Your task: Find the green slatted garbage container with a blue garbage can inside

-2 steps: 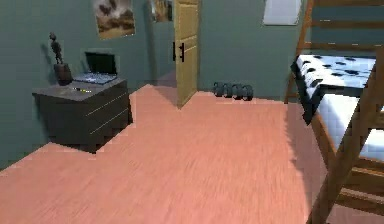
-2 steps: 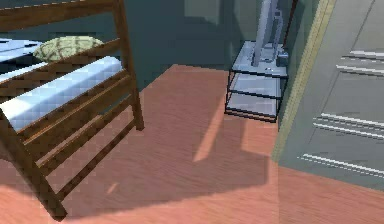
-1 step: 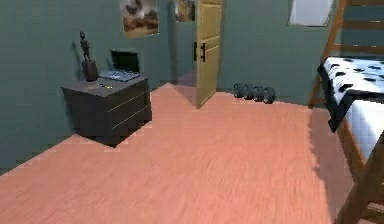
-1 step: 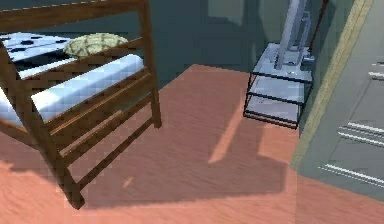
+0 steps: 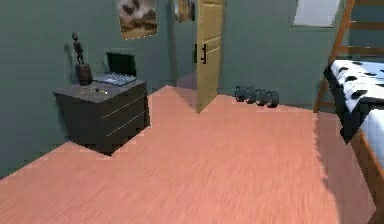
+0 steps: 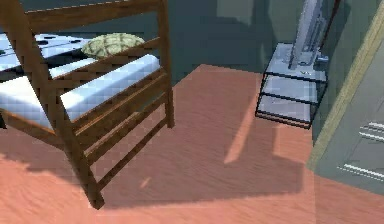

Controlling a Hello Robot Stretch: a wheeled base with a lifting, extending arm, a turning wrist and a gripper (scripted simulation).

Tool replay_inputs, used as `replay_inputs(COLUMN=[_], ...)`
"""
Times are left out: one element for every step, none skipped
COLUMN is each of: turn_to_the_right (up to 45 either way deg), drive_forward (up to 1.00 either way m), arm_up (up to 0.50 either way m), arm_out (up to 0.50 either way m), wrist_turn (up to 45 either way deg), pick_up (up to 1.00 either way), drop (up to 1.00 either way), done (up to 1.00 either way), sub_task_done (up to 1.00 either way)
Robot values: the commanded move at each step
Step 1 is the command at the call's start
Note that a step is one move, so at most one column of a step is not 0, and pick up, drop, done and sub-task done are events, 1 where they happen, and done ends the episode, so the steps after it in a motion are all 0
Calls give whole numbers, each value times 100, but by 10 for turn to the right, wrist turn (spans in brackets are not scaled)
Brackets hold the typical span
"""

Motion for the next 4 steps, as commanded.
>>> replay_inputs(turn_to_the_right=[0,0,-30,0], drive_forward=[100,100,0,50], arm_up=[0,0,0,0], arm_out=[0,0,0,0], wrist_turn=[0,0,0,0], pick_up=[0,0,0,0], drop=[0,0,0,0], done=[0,0,0,0], sub_task_done=[0,0,0,0])
